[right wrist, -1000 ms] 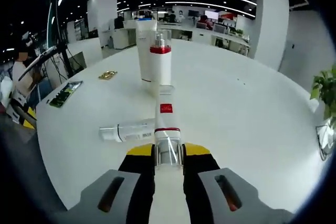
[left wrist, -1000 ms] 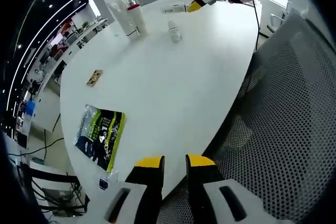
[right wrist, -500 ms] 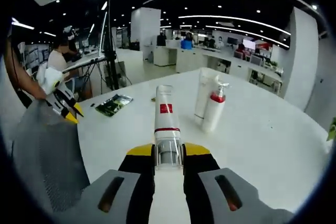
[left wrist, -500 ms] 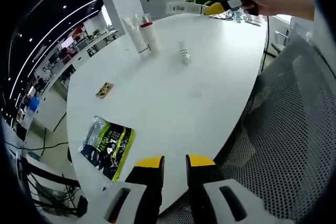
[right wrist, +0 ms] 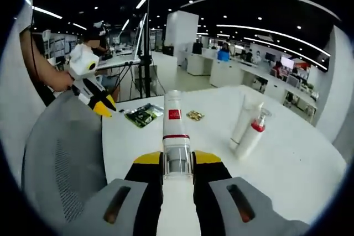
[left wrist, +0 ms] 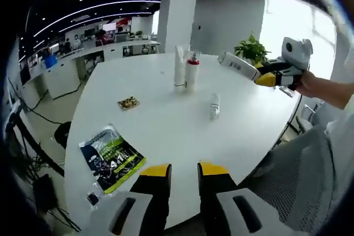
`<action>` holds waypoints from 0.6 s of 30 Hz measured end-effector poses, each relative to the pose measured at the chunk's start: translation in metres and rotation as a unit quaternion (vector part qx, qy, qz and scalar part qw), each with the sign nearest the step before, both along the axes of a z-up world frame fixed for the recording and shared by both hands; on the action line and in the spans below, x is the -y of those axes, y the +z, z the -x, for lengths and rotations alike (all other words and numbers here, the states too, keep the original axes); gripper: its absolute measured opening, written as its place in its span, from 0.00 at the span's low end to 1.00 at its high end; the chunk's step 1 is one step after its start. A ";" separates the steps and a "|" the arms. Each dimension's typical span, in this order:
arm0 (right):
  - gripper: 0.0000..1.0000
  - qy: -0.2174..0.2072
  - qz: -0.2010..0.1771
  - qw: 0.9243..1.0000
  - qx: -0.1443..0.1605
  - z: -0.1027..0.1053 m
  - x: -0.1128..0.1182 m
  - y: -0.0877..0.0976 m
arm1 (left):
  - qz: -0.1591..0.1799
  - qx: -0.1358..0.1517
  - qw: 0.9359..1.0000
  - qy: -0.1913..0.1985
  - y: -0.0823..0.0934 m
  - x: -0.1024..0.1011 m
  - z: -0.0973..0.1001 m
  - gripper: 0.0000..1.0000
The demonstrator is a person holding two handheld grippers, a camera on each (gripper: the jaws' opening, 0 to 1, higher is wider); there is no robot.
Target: Arrange the skincare products in the storage area until every visible bottle or jar stands upright without overlapping.
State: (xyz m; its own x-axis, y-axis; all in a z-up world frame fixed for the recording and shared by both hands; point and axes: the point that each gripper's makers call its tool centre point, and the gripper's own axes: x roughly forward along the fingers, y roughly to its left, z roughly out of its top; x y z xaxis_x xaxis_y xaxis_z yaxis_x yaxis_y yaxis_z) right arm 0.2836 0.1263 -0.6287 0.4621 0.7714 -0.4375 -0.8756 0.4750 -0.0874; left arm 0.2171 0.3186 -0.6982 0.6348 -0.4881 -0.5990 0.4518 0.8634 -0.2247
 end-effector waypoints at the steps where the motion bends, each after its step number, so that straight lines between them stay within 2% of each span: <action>1: 0.17 0.002 -0.001 1.000 -0.003 0.001 -0.001 0.000 | 0.020 -0.004 1.000 0.011 0.004 0.003 0.000 0.20; 4: 0.17 0.016 -0.003 1.000 -0.004 0.005 -0.003 0.003 | 0.081 0.007 0.996 0.022 0.018 0.015 -0.003 0.23; 8: 0.17 0.046 0.005 0.999 -0.010 0.014 -0.007 0.003 | 0.092 0.013 0.996 0.021 0.021 0.022 -0.001 0.30; 10: 0.17 0.057 0.006 0.998 -0.011 0.017 -0.009 0.003 | 0.077 0.024 0.997 0.006 0.019 0.025 0.002 0.34; 11: 0.17 0.064 0.008 0.998 -0.013 0.020 -0.010 0.002 | 0.053 0.039 0.998 -0.008 0.018 0.025 0.003 0.36; 13: 0.17 0.070 0.011 0.997 -0.013 0.023 -0.012 0.003 | 0.028 0.059 0.997 -0.033 0.018 0.030 0.005 0.40; 15: 0.17 0.078 0.013 0.997 -0.015 0.028 -0.015 0.003 | 0.026 0.068 0.996 -0.053 0.018 0.037 0.008 0.43; 18: 0.17 0.094 0.018 0.995 -0.020 0.036 -0.019 0.000 | 0.017 0.064 0.994 -0.085 0.013 0.049 0.016 0.48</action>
State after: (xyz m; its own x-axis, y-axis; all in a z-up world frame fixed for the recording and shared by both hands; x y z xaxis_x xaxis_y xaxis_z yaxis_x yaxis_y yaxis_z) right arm 0.2475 0.1456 -0.6287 0.2924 0.8262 -0.4816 -0.9519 0.2998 -0.0638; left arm 0.2007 0.2701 -0.6849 0.6110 -0.6130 -0.5010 0.6173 0.7651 -0.1833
